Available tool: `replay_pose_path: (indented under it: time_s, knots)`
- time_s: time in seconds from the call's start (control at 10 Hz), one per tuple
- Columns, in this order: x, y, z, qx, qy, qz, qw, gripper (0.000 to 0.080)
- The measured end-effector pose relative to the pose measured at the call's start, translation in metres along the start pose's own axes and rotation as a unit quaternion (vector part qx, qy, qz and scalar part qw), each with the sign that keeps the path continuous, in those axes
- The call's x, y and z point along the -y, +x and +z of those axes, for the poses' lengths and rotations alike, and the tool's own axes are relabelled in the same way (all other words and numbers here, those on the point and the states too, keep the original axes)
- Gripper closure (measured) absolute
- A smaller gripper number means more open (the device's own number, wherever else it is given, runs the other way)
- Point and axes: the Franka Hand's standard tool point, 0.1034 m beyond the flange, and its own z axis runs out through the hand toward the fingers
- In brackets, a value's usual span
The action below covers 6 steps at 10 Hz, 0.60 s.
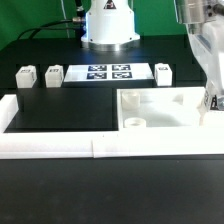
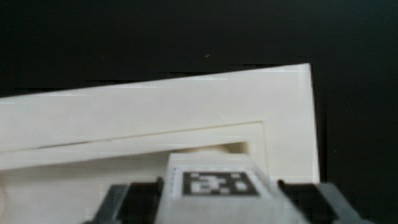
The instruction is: Assemble square table
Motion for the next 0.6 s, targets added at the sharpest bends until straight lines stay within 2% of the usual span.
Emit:
replay_pose_path:
  time_s: [0.1, 0.2, 0.4, 0.6]
  knots:
    - [0.0000, 0.0000, 0.0000, 0.000, 0.000, -0.028, 1.000, 0.0256]
    - [0.0000, 0.0013, 0.0000, -0.001, 0.002, -0.124, 0.992, 0.0172]
    - [-0.0006, 0.0024, -0.0003, -0.002, -0.004, -0.322, 0.947, 0.0157]
    - [-0.0005, 0.0036, -0.0001, -0.002, -0.005, -0.395, 0.919, 0.0151]
